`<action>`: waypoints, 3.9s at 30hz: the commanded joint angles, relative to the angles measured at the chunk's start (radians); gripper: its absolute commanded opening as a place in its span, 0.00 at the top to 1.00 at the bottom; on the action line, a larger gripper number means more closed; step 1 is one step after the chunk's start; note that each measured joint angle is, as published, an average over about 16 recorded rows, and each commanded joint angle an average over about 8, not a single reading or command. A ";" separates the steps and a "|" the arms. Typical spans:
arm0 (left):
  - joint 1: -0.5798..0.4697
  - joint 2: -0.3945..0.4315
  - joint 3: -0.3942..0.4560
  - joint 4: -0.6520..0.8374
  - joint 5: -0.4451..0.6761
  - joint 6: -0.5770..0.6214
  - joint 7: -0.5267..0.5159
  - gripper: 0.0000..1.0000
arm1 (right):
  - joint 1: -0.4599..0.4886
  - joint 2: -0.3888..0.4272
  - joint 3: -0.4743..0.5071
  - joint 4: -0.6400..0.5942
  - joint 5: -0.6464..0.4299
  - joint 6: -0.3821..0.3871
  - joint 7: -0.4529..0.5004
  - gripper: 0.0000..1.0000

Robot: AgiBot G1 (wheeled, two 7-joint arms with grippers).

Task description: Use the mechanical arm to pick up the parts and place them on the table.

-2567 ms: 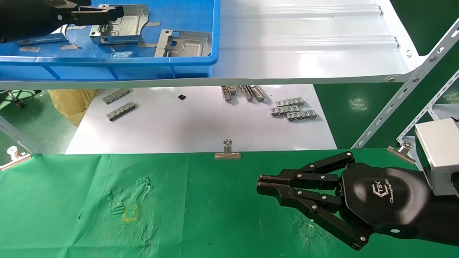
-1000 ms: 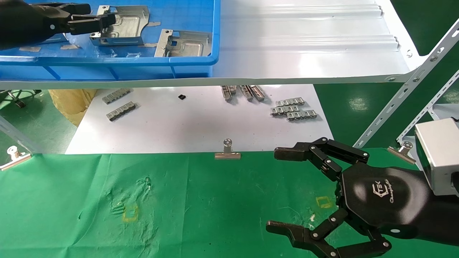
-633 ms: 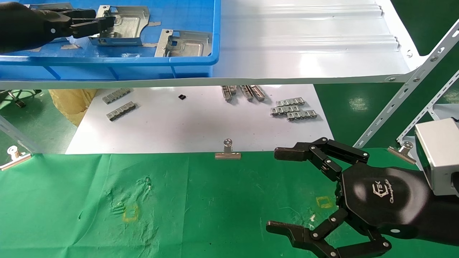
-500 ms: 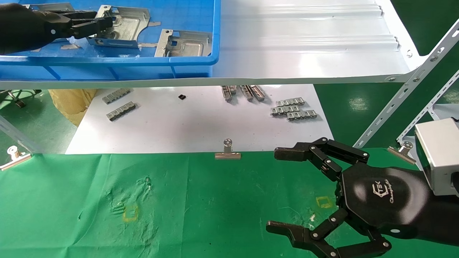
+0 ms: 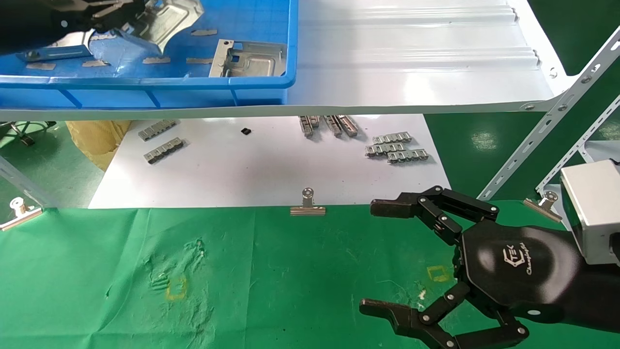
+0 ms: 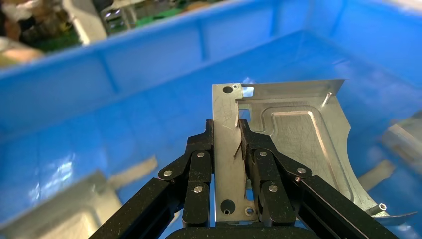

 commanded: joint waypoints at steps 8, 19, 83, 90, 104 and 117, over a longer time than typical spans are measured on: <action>-0.024 -0.016 -0.044 -0.046 -0.070 0.216 0.069 1.00 | 0.000 0.000 0.000 0.000 0.000 0.000 0.000 0.00; -0.009 -0.031 -0.038 -0.113 -0.090 0.473 0.175 1.00 | 0.000 0.000 0.000 0.000 0.000 0.000 0.000 0.00; 0.283 -0.150 0.773 -0.194 -0.256 0.431 0.650 0.00 | 0.000 0.000 0.000 0.000 0.000 0.000 0.000 0.00; 0.294 -0.143 0.749 -0.174 -0.316 0.474 0.660 0.00 | 0.000 0.000 0.000 0.000 0.000 0.000 0.000 0.00; 0.415 -0.274 0.682 -0.385 -0.641 0.490 0.426 0.00 | 0.000 0.000 0.000 0.000 0.000 0.000 0.000 0.00; 0.432 -0.278 0.657 -0.410 -0.639 0.486 0.410 0.00 | 0.000 0.000 0.000 0.000 0.000 0.000 0.000 0.00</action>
